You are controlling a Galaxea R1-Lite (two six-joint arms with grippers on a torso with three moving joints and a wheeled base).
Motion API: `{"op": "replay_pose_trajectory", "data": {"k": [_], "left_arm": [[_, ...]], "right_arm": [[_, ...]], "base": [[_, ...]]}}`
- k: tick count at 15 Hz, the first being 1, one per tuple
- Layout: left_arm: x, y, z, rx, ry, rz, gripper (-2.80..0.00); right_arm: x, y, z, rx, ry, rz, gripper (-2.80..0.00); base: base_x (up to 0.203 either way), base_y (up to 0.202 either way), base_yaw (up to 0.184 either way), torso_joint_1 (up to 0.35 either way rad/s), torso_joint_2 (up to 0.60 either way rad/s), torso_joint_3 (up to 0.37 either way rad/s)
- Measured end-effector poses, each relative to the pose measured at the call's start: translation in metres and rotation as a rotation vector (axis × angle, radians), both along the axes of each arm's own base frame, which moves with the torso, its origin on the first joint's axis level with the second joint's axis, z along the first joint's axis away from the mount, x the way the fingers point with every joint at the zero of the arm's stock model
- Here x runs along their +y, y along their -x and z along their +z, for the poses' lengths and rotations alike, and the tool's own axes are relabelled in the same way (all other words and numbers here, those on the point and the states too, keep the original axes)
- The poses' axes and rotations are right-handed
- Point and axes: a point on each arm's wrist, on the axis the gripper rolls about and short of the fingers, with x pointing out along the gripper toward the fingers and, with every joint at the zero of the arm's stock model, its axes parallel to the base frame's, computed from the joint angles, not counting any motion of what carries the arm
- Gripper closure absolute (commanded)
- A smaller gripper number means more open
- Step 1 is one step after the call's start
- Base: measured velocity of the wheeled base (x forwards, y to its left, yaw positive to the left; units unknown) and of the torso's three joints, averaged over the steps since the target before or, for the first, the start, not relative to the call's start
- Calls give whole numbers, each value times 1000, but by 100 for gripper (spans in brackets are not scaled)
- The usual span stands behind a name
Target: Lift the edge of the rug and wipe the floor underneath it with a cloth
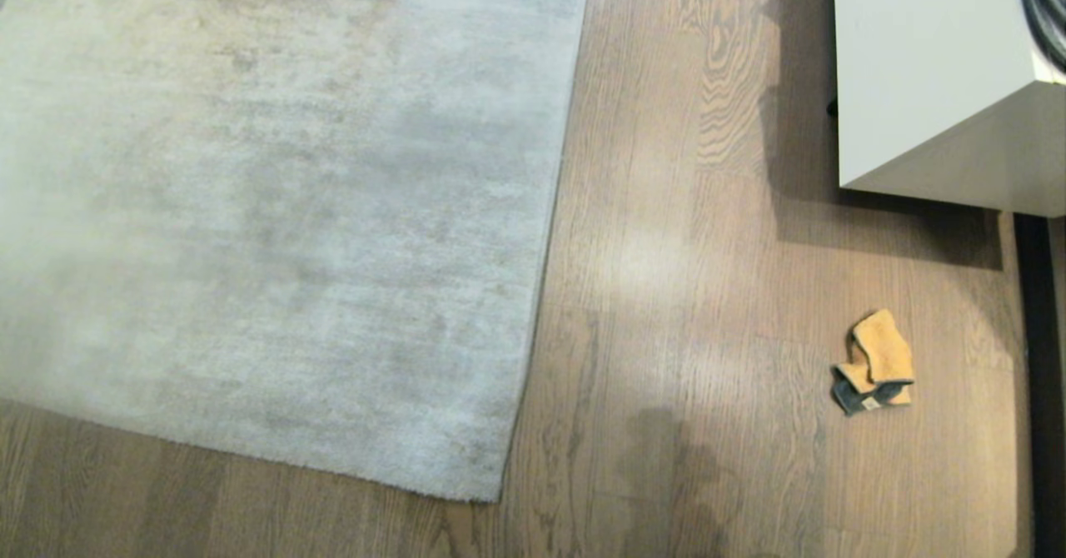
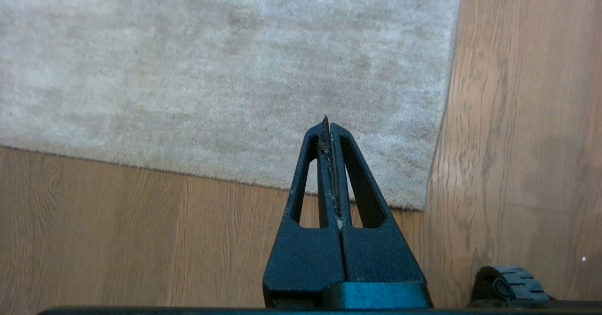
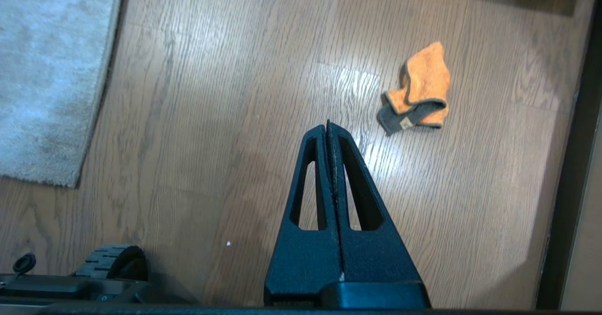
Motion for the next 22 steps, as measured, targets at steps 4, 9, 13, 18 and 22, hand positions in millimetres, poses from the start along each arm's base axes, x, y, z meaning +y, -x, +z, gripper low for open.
{"op": "replay_pose_trajectory", "data": {"k": [4, 9, 13, 18, 22], "left_arm": [[0, 0, 0, 0, 0, 0, 0], [0, 0, 0, 0, 2, 0, 0], [0, 0, 0, 0, 1, 0, 0], [0, 0, 0, 0, 1, -1, 0], [0, 0, 0, 0, 1, 0, 0]], "right_arm": [[0, 0, 0, 0, 0, 0, 0], [0, 0, 0, 0, 0, 0, 0], [0, 0, 0, 0, 0, 0, 0], [0, 0, 0, 0, 0, 0, 0], [0, 0, 0, 0, 0, 0, 0]], "base": [[0, 0, 0, 3, 1, 201], [0, 0, 0, 2, 3, 201], [0, 0, 0, 0, 5, 202], [0, 0, 0, 5, 4, 202], [0, 0, 0, 0, 2, 202]]}}
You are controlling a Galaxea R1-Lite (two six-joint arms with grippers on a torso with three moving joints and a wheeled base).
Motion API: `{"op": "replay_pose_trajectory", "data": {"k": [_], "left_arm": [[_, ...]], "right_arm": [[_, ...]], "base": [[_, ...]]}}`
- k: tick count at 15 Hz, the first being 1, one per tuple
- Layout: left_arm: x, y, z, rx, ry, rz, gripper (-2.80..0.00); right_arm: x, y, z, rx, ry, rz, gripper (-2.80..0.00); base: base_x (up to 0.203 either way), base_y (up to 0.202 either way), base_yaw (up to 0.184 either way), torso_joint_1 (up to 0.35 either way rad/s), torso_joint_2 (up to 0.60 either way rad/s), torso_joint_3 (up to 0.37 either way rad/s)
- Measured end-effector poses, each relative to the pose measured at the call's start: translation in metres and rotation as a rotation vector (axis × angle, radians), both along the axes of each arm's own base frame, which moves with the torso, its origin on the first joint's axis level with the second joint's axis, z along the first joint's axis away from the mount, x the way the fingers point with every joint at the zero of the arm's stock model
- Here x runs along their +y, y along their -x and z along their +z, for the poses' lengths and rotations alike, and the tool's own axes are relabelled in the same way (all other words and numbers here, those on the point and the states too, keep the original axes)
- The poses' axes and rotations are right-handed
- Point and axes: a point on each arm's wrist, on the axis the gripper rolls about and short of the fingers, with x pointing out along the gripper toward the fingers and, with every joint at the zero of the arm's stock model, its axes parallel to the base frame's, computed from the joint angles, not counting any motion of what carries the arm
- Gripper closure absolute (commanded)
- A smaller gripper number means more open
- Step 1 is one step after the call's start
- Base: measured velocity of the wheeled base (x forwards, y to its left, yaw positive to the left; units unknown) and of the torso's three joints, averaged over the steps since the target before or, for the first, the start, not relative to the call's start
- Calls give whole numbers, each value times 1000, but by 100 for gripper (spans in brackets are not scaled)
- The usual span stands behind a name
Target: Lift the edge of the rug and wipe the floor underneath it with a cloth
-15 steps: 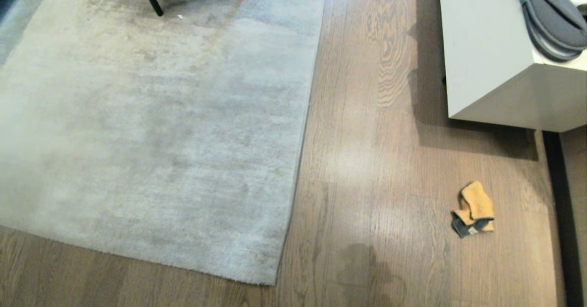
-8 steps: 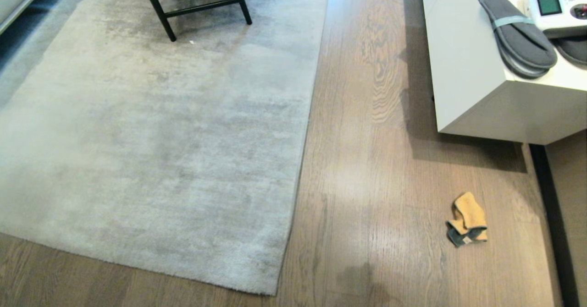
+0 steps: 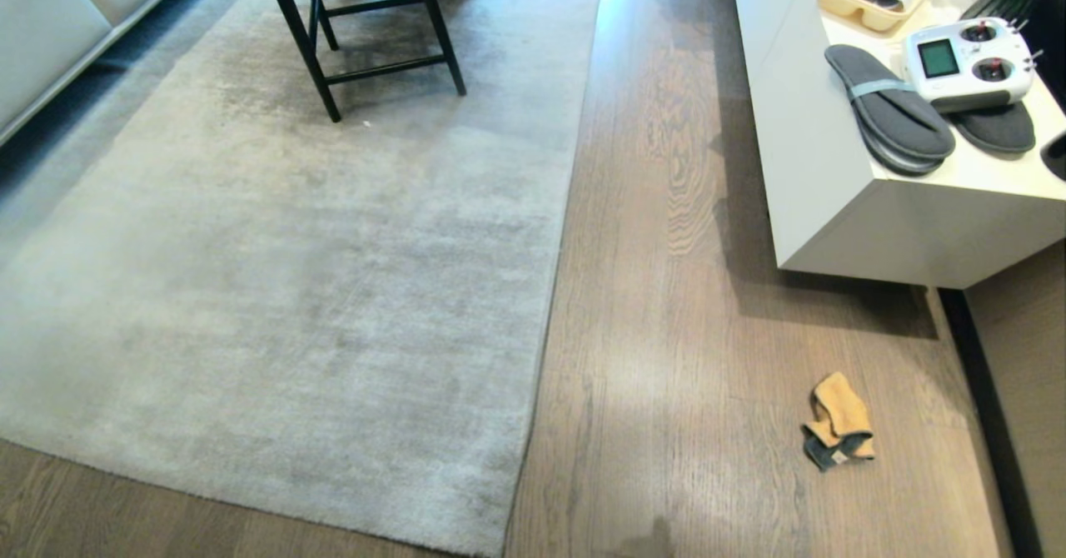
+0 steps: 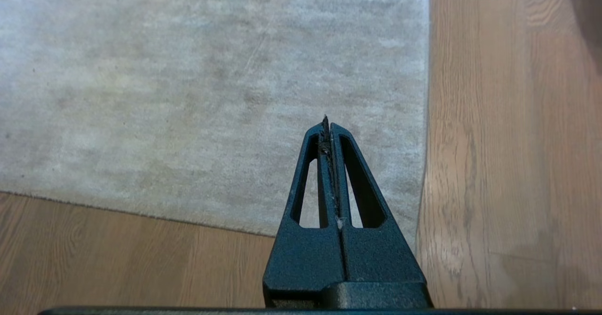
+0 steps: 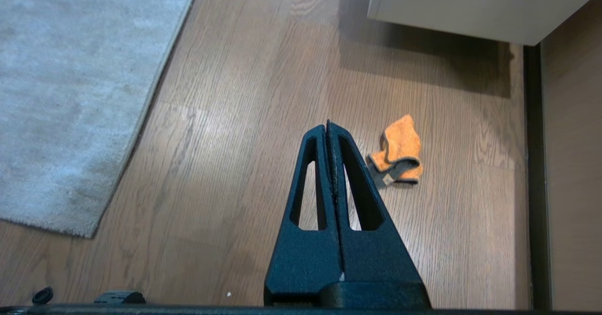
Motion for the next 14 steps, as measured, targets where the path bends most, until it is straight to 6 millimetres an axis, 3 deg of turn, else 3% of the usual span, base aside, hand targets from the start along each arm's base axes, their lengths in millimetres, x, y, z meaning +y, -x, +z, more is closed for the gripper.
{"op": "replay_pose_trajectory", "data": {"k": [14], "left_arm": [[0, 0, 0, 0, 0, 0, 0]], "right_arm": [[0, 0, 0, 0, 0, 0, 0]], "base": [[0, 0, 0, 2, 2, 203]]}}
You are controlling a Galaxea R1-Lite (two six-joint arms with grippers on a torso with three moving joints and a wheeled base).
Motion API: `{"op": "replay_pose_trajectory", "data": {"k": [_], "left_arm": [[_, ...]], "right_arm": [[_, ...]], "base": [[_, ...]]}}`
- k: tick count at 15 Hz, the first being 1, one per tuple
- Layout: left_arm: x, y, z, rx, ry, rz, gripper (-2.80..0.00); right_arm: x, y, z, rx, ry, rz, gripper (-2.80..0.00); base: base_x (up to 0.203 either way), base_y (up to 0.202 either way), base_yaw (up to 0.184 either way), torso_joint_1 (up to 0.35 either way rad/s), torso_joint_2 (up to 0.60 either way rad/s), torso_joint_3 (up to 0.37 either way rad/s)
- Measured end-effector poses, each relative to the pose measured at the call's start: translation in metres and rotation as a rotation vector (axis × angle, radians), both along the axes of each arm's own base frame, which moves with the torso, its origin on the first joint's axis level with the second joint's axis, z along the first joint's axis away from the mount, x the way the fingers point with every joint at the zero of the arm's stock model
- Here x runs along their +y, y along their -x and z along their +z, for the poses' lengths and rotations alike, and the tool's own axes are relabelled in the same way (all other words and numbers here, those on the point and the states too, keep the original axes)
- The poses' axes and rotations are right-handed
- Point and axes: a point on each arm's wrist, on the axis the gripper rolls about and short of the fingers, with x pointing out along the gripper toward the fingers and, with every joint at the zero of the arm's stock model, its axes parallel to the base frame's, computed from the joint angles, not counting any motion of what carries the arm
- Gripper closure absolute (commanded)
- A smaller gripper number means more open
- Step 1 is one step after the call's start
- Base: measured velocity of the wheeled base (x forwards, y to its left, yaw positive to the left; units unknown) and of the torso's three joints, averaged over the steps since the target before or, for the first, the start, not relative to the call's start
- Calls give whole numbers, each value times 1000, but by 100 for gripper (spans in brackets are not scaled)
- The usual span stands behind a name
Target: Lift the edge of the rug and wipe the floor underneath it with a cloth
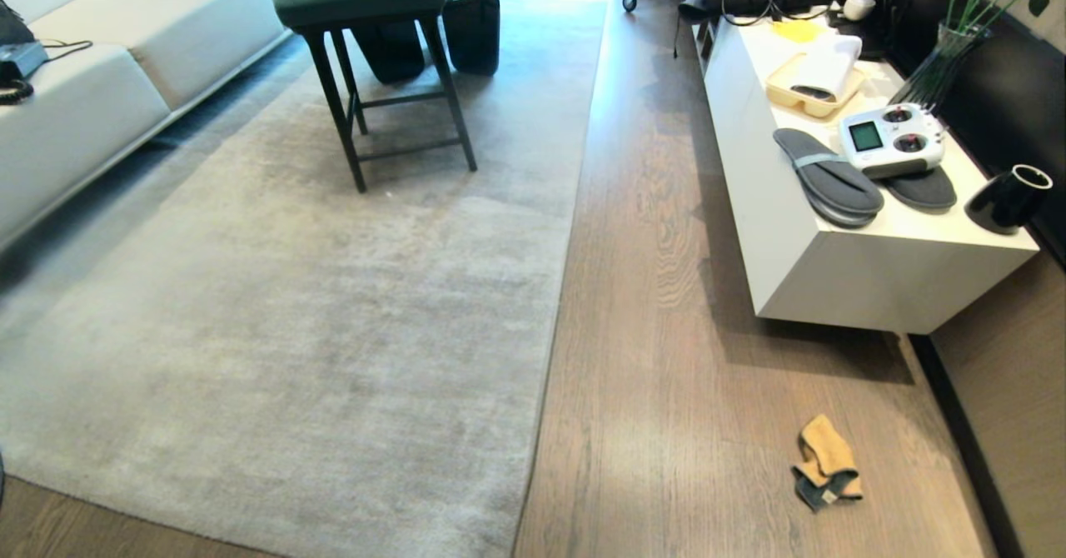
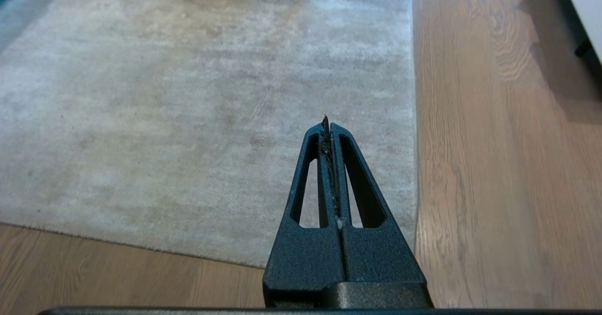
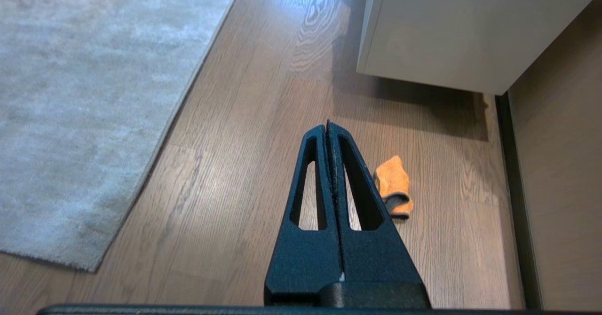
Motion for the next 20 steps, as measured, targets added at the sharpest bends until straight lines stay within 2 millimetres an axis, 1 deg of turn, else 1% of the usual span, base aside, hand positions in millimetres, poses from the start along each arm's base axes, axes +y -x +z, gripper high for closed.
{"op": "replay_pose_trajectory", "data": {"k": [8, 20], "left_arm": [[0, 0, 0, 0, 0, 0, 0], [0, 0, 0, 0, -1, 0, 0]], "right_arm": [[0, 0, 0, 0, 0, 0, 0], [0, 0, 0, 0, 0, 0, 0]], "base": [[0, 0, 0, 2, 2, 203], [0, 0, 0, 0, 0, 17]]}}
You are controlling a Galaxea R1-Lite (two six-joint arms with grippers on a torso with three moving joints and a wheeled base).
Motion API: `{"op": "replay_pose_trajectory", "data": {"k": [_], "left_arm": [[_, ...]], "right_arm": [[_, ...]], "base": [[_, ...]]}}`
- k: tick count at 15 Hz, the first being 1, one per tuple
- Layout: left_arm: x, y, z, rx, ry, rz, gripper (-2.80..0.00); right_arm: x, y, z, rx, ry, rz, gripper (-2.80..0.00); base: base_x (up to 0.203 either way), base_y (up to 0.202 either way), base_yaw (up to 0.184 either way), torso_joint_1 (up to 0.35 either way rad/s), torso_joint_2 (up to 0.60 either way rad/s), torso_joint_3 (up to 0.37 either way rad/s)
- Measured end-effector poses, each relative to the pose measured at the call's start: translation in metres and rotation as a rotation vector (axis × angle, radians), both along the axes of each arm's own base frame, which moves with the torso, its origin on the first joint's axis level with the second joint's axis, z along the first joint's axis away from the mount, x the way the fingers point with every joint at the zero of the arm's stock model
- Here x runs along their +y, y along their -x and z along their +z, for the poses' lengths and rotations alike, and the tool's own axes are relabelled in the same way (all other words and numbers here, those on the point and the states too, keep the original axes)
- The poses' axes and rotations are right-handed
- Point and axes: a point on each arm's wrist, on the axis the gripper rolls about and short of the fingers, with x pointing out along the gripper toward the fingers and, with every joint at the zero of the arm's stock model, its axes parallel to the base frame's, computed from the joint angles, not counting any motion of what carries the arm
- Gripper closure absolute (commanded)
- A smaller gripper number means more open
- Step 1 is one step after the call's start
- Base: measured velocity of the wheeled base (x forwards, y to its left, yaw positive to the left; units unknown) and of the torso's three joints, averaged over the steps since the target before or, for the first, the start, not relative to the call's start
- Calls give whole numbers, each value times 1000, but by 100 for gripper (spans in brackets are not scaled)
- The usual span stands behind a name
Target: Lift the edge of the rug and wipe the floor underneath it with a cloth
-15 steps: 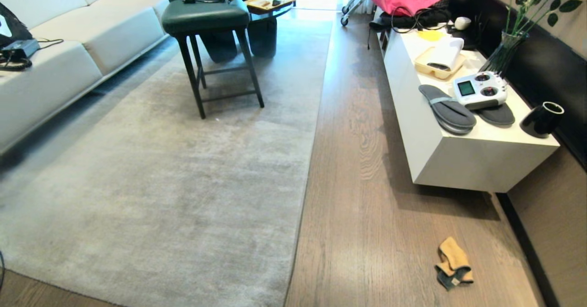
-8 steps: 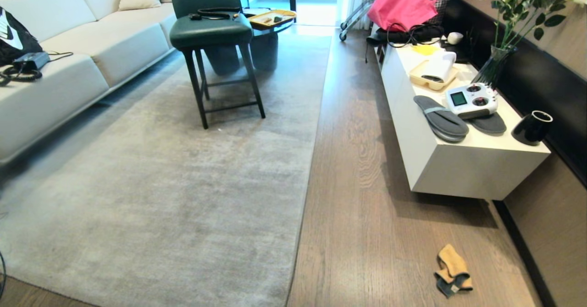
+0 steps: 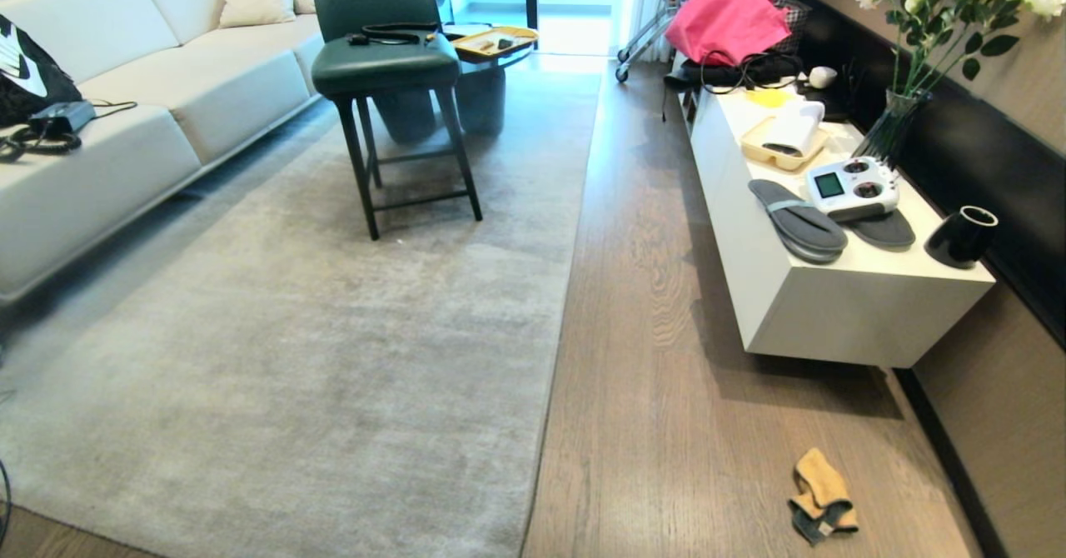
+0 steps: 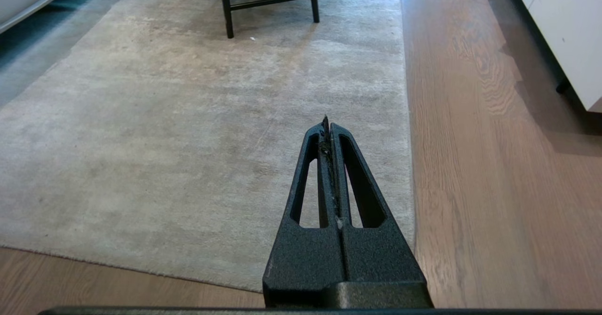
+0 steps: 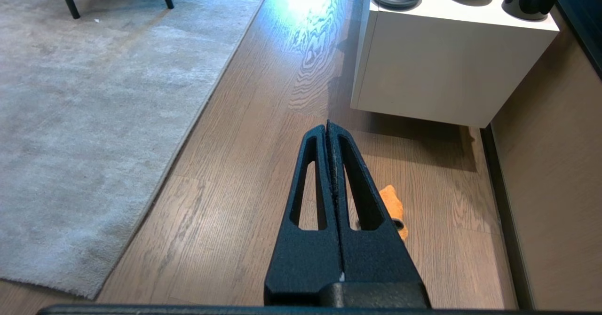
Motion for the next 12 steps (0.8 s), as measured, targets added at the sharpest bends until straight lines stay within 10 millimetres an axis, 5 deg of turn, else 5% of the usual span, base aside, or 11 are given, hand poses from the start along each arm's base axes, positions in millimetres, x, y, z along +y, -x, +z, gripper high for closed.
{"op": "replay_pose_trajectory", "data": {"k": [12], "left_arm": [[0, 0, 0, 0, 0, 0, 0]], "right_arm": [[0, 0, 0, 0, -2, 0, 0]], "base": [[0, 0, 0, 0, 0, 0]]}}
